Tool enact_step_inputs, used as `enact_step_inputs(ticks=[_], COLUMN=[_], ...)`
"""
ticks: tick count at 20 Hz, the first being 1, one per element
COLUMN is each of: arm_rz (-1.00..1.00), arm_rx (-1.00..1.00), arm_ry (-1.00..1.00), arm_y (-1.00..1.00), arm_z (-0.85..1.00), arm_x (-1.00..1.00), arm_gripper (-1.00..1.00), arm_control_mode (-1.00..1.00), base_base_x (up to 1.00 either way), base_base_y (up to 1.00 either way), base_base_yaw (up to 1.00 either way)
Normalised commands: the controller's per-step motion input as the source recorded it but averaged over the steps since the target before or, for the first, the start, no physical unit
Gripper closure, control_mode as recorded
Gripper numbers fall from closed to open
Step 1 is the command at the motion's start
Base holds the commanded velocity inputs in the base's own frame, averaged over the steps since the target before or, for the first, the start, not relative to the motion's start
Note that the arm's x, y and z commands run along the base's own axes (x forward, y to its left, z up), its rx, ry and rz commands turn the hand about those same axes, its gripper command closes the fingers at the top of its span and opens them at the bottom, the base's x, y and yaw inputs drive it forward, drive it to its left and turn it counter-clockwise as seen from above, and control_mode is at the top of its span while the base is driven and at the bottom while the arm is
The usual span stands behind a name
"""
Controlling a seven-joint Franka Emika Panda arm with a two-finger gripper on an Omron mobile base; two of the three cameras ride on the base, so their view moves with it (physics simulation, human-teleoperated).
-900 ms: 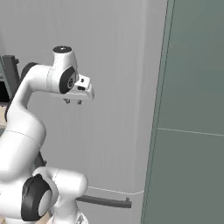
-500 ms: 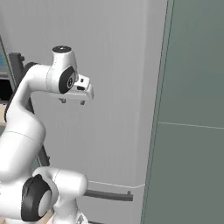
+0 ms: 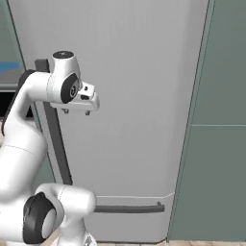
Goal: Retrieve the butter from the fridge and place it on a plate on the dining table. Then retrieve the butter knife by the fridge and place it near the plate.
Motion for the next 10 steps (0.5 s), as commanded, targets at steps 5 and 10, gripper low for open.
enact_step_inputs(ticks=[5, 10], arm_rz=[0.0, 0.0], arm_rx=[0.0, 0.0], arm_ry=[0.0, 0.0], arm_y=[0.0, 0.0], arm_z=[0.0, 0.0], arm_x=[0.0, 0.0], arm_gripper=[-1.0, -1.0], arm_control_mode=[1.0, 1.0], base_base_x=[-0.4, -0.33], base_base_y=[0.36, 0.63], base_base_yaw=[-0.41, -0.2])
